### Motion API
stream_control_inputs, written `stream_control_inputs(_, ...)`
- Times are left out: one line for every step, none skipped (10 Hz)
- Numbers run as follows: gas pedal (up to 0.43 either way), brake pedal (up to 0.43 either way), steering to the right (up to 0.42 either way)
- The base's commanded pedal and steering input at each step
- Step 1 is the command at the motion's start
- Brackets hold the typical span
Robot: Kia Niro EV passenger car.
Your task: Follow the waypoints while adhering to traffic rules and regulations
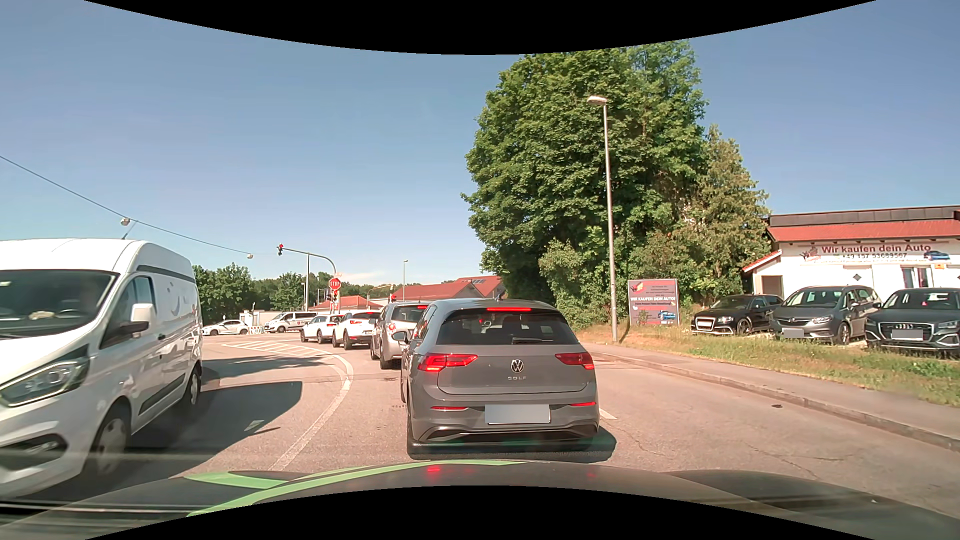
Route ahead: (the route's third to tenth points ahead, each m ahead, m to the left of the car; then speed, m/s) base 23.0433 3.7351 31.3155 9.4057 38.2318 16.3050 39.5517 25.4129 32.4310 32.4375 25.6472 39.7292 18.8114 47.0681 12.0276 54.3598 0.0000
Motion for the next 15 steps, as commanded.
stream_control_inputs(0.000, 0.348, -0.032)
stream_control_inputs(0.000, 0.348, -0.032)
stream_control_inputs(0.000, 0.348, -0.032)
stream_control_inputs(0.000, 0.348, -0.032)
stream_control_inputs(0.000, 0.348, -0.032)
stream_control_inputs(0.000, 0.348, -0.032)
stream_control_inputs(0.000, 0.348, -0.032)
stream_control_inputs(0.000, 0.348, -0.032)
stream_control_inputs(0.000, 0.348, -0.032)
stream_control_inputs(0.000, 0.348, -0.032)
stream_control_inputs(0.000, 0.348, -0.032)
stream_control_inputs(0.000, 0.348, -0.032)
stream_control_inputs(0.000, 0.348, -0.032)
stream_control_inputs(0.000, 0.348, -0.032)
stream_control_inputs(0.000, 0.348, -0.032)
